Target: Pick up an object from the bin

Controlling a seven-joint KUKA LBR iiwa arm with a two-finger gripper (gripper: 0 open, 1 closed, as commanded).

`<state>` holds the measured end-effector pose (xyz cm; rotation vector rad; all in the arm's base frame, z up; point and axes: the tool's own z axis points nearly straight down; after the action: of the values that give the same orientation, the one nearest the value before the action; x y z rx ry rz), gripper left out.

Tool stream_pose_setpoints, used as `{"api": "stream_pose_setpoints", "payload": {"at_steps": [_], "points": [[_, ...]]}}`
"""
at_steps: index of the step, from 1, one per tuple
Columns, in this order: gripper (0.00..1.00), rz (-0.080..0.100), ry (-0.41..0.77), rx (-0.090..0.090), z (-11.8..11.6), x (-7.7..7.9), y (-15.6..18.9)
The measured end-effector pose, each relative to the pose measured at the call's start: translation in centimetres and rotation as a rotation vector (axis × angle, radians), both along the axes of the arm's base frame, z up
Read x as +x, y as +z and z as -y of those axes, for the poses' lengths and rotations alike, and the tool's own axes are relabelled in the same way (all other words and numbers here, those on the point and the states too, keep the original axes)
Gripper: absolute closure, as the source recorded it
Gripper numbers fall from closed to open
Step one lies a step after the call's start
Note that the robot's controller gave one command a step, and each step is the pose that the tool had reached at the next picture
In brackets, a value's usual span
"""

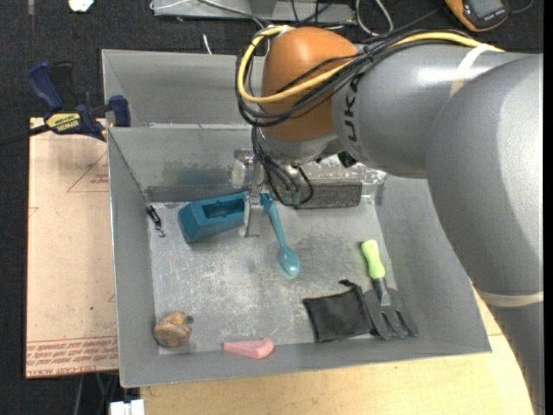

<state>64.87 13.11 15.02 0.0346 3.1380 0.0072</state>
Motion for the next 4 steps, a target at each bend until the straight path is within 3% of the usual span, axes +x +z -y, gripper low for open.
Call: {"api": "stream_pose_setpoints", "payload": {"at_steps": [1,2,3,4], "points": [[0.0,0.003,0.075,0.002,3.1,-0.5,-1.2],[0.0,0.018,-0.006,0.005,2.4,0.3,-6.7],[0.0,0.017,-0.018,0.002,2.3,0.2,-4.9],[0.0,0.009,0.082,-0.01,-3.3,1.0,-7.3]]}}
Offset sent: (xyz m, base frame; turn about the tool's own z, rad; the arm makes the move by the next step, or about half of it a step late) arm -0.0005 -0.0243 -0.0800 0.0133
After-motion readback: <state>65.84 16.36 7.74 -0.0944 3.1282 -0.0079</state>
